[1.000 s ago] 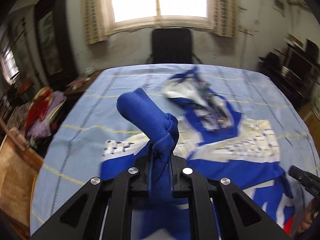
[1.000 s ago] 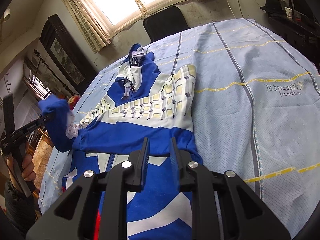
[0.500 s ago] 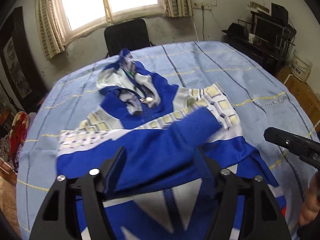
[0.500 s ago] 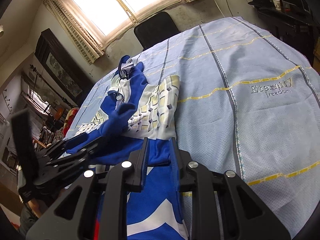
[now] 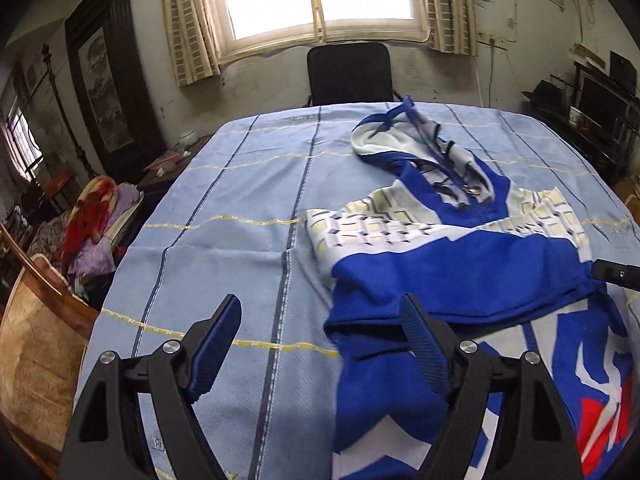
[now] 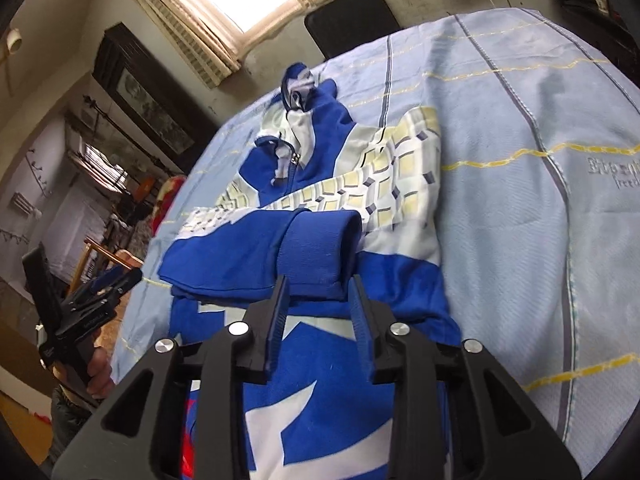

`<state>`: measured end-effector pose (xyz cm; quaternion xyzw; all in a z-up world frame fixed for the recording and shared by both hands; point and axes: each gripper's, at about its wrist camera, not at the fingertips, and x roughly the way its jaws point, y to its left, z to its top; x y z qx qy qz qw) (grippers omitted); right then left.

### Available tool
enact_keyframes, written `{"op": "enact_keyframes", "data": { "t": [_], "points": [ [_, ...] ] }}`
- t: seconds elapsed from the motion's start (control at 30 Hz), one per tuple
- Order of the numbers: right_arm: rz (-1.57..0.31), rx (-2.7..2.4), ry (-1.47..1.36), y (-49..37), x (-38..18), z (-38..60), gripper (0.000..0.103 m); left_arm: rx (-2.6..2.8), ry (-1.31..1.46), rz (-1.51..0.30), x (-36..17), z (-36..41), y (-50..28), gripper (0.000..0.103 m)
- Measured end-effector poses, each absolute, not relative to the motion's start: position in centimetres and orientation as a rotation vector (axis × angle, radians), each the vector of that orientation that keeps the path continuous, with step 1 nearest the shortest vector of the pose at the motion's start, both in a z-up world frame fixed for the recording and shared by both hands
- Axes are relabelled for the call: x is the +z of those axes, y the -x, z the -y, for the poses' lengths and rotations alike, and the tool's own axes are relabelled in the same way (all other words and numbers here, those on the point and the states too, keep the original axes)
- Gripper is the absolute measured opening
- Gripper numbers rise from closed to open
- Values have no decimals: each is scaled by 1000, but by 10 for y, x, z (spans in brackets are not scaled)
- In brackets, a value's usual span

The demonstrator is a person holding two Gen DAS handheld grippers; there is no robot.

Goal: Fold large clothes

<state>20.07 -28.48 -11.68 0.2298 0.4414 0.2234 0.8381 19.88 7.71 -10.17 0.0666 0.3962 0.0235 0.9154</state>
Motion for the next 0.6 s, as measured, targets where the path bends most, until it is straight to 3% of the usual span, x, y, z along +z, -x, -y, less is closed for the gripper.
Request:
{"op": "enact_keyframes", "data": {
  "t": [0.13, 0.2, 0.23, 0.27, 0.3, 0.33, 0.47, 0.6],
  "points": [
    [-972, 449, -461, -221, -120, 274, 52, 63, -140, -846, -118, -82, -215, 82],
    [-1009, 440, -438, -231, -127, 265, 53, 67, -129, -871, -129, -84, -225, 82],
    [-1023, 433, -428, -234, -131, 262, 49, 68, -126, -887, -135, -85, -229, 82],
    [-1030, 435, -420, -237, -134, 259, 38, 75, -131, -902, -141, -86, -233, 82],
    [-1031, 420, -383, -240, -134, 254, 16, 84, -143, -920, -147, -85, -237, 82],
    [-1014, 411, -359, -240, -131, 253, 10, 83, -148, -930, -152, -85, -239, 82],
    [-892, 353, -215, -242, -98, 248, 7, 52, -146, -915, -154, -83, -235, 82],
    [-882, 329, -147, -253, -96, 248, 7, 51, -156, -919, -160, -79, -236, 83]
  ]
}}
